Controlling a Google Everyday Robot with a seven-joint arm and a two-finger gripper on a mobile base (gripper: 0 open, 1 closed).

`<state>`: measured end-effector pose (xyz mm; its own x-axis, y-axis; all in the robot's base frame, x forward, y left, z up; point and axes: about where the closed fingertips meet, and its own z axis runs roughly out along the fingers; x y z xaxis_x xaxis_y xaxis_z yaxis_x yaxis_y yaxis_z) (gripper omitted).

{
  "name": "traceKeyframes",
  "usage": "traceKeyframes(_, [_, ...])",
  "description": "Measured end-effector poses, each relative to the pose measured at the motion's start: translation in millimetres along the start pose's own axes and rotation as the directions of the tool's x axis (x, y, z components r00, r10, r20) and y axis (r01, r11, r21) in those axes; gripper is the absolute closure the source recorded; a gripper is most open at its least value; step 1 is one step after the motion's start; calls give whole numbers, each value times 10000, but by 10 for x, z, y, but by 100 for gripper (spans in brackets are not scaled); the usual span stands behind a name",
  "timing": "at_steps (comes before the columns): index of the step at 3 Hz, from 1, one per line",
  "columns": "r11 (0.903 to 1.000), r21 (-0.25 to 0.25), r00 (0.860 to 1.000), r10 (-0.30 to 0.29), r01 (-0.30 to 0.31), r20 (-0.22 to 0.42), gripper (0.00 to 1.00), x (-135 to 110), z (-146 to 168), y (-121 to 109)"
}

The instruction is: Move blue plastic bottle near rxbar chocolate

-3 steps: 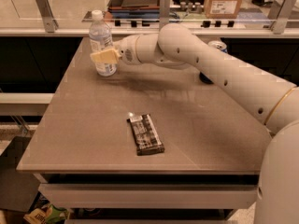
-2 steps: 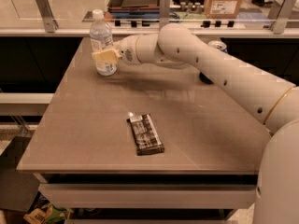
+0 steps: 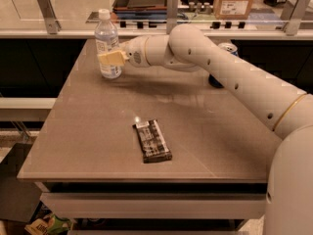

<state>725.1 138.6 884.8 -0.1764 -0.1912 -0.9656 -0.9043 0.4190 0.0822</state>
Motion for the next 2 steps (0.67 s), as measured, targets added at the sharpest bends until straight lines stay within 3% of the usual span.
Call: traceKeyframes(2, [9986,-536,9998,-12,1,-217,100,-169,-358,-13])
